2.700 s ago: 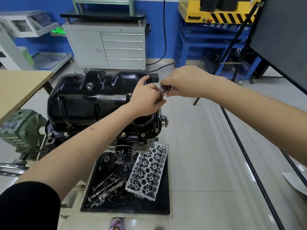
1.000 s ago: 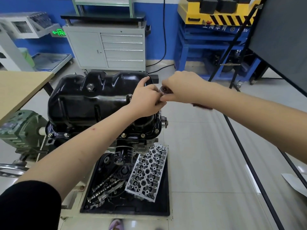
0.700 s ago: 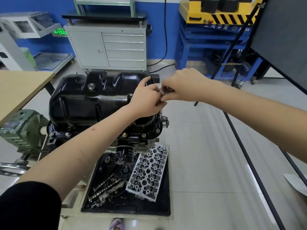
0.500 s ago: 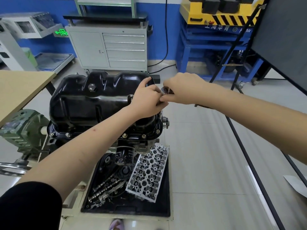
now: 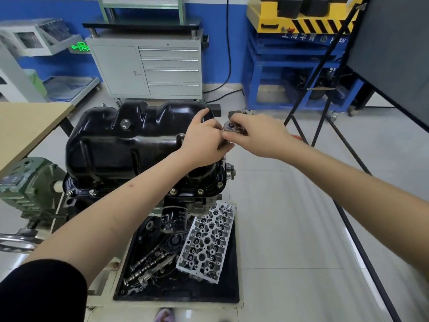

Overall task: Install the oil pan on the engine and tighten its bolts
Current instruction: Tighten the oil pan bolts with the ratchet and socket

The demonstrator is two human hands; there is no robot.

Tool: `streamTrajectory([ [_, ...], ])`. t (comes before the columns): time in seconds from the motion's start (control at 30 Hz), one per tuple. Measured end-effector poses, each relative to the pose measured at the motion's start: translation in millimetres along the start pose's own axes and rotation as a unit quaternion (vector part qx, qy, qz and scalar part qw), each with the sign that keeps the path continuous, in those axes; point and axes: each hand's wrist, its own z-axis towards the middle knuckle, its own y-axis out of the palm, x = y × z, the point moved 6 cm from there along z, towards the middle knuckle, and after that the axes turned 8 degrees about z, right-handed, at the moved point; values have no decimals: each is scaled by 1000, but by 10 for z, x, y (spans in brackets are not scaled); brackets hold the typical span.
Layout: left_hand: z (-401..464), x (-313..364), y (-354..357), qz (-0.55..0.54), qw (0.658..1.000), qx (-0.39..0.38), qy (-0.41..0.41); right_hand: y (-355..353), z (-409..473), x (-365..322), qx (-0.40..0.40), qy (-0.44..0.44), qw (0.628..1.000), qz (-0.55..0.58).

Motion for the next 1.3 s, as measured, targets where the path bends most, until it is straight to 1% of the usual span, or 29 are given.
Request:
streamTrajectory([
  [0.07,11,0,7,1,1000,-5,-3,64,-38,32,-8,60,997,40],
  [0.1,11,3,5,1,1000,-10,-2,81,-50,32,-14,76,996,48],
  [0.2,16,-8,16,4,1000,-31,3,83,-45,13,-34,87,994,60],
  [0.27,23,-7,16,9,999,-44,2,60,-34,1,-52,71,993,82],
  [0.33,24,3,16,9,998,-55,8,10,-35,-30,-72,27,993,89],
  [0.43,21,-5,-7,-8,997,-71,11,-97,5,-89,-117,-66,991,21],
  [0.5,25,-16,-24,-33,996,-83,14,-153,66,-85,-145,-99,984,-19],
  [0.57,29,-32,-44,-55,994,-92,12,-173,109,-64,-175,-99,979,-20],
  [0.63,28,-45,-65,-62,992,-106,14,-152,100,-41,-198,-79,977,27],
  [0.7,46,-48,-79,-74,987,-139,23,-122,62,-20,-191,-52,978,72],
  [0.73,64,-53,-80,-90,981,-170,24,-107,45,-3,-174,-36,982,67],
  [0.77,82,-51,-98,-114,972,-206,20,-93,32,5,-145,-28,988,33],
  [0.83,115,-74,-159,-188,945,-266,-2,-61,5,-21,-80,-37,995,-53],
  [0.87,127,-89,-200,-236,929,-285,-21,-44,-9,-43,-60,-37,996,-57],
  [0.9,139,-117,-223,-298,906,-297,-52,-31,-23,-64,-50,-28,998,-36],
  [0.97,143,-141,-252,-419,848,-293,-139,-11,-50,-87,-52,8,998,38],
  [1.0,149,-105,-259,-451,834,-275,-159,0,-53,-86,-62,28,994,80],
  [1.03,174,-51,-257,-442,848,-247,-155,2,-51,-77,-73,51,988,128],
  [1.1,200,94,-240,-391,888,-192,-149,-24,-40,-33,-103,87,965,226],
  [1.17,201,165,-222,-353,910,-155,-151,-45,-40,49,-175,106,928,312],
  [1.23,205,161,-180,-342,917,-150,-139,-33,-82,169,-270,135,885,354],
  [1.3,219,115,-163,-347,918,-141,-134,51,-184,263,-356,169,856,335],
])
